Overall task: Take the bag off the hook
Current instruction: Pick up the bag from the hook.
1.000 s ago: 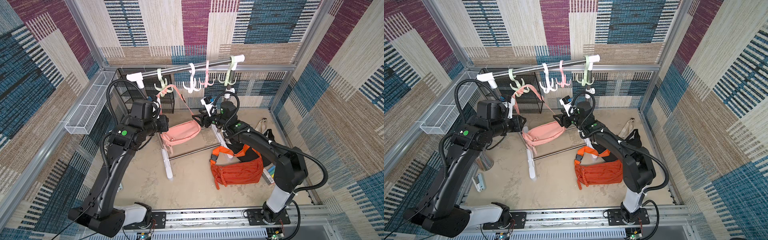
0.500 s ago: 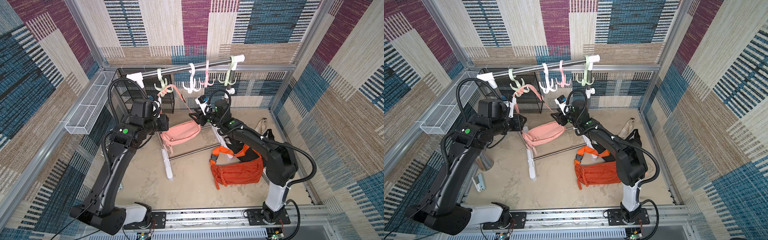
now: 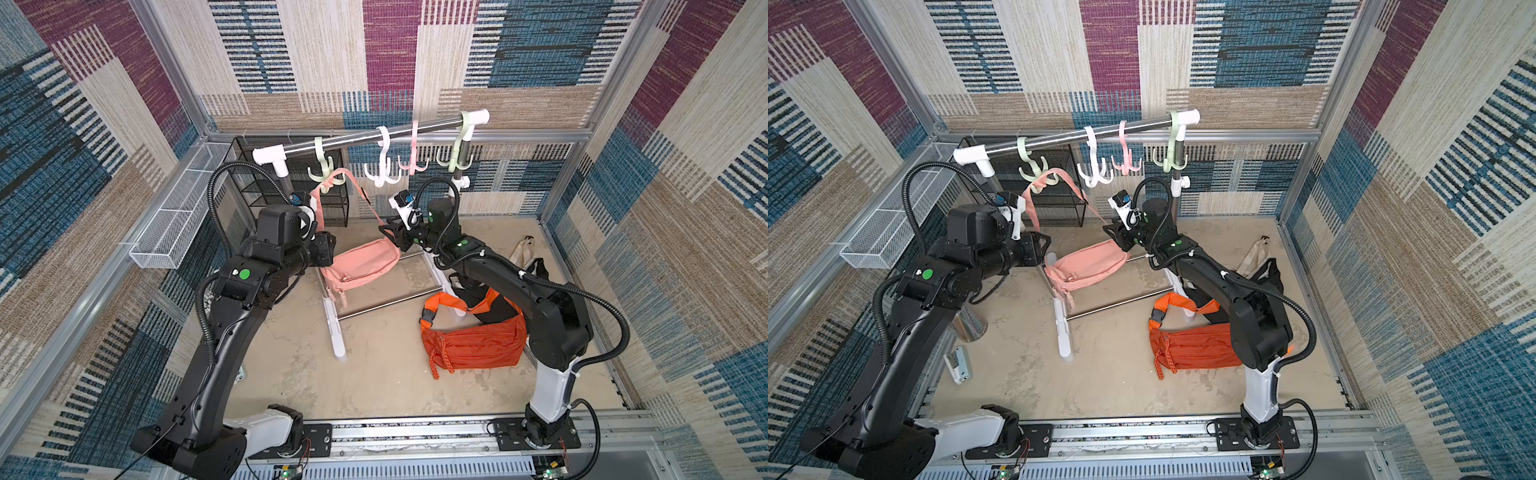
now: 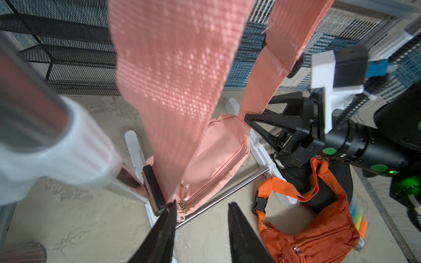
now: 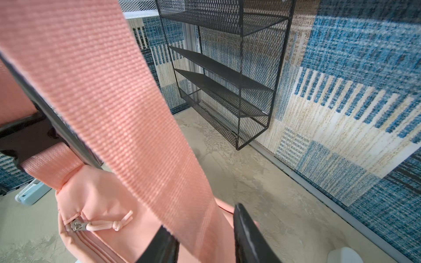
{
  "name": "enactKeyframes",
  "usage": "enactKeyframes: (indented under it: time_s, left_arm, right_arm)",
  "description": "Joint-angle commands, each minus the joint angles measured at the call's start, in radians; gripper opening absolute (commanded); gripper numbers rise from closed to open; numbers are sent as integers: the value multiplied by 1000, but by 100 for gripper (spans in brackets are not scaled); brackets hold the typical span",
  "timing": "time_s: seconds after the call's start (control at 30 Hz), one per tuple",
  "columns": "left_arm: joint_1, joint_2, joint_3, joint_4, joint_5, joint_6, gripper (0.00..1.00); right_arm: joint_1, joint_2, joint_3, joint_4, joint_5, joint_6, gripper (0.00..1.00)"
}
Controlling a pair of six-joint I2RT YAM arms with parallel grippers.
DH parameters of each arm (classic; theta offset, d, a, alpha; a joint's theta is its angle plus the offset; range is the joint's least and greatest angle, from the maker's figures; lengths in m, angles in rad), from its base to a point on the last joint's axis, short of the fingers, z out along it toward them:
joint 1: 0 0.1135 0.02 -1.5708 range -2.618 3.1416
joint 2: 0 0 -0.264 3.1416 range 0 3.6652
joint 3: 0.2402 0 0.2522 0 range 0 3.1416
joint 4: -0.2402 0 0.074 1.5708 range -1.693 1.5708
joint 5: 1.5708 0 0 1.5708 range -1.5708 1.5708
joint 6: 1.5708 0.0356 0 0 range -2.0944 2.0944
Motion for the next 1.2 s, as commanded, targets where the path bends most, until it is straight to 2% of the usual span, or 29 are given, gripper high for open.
enactKeyframes:
  time_s: [0.0, 0.13, 0.27, 0.6, 0.63, 0.7, 0.73, 0.8, 0.93, 1.17]
  left_arm:
    - [3, -38, -26, 64, -39, 5, 41]
    - [8, -19, -23, 52, -72, 0, 41]
    - [12, 27, -8, 51, -53, -13, 41]
    - [21, 73, -27, 79, -78, 2, 38]
    - [21, 73, -32, 81, -78, 3, 38]
    - [23, 72, -43, 87, -88, 4, 38]
    - [24, 72, -49, 91, -92, 5, 37]
    - [27, 67, -60, 100, -95, 10, 37]
    - [31, 59, -76, 108, -105, 16, 35]
    - [41, 75, -70, 109, -111, 18, 21]
  right_arm:
    - [0, -5, 7, 2, -11, 3, 41]
    - [0, -13, 8, 2, -18, 9, 41]
    - [0, -14, 23, -4, -16, 21, 40]
    - [2, -20, 17, -5, -31, 36, 27]
    - [2, -18, 15, -5, -31, 35, 29]
    - [2, -11, 11, -10, -21, 29, 44]
    - [2, -4, 14, -13, -9, 28, 48]
    - [2, 2, 15, -19, 2, 19, 49]
    - [2, 11, 15, -28, -1, 0, 45]
    - [2, -9, -5, -36, -1, -12, 30]
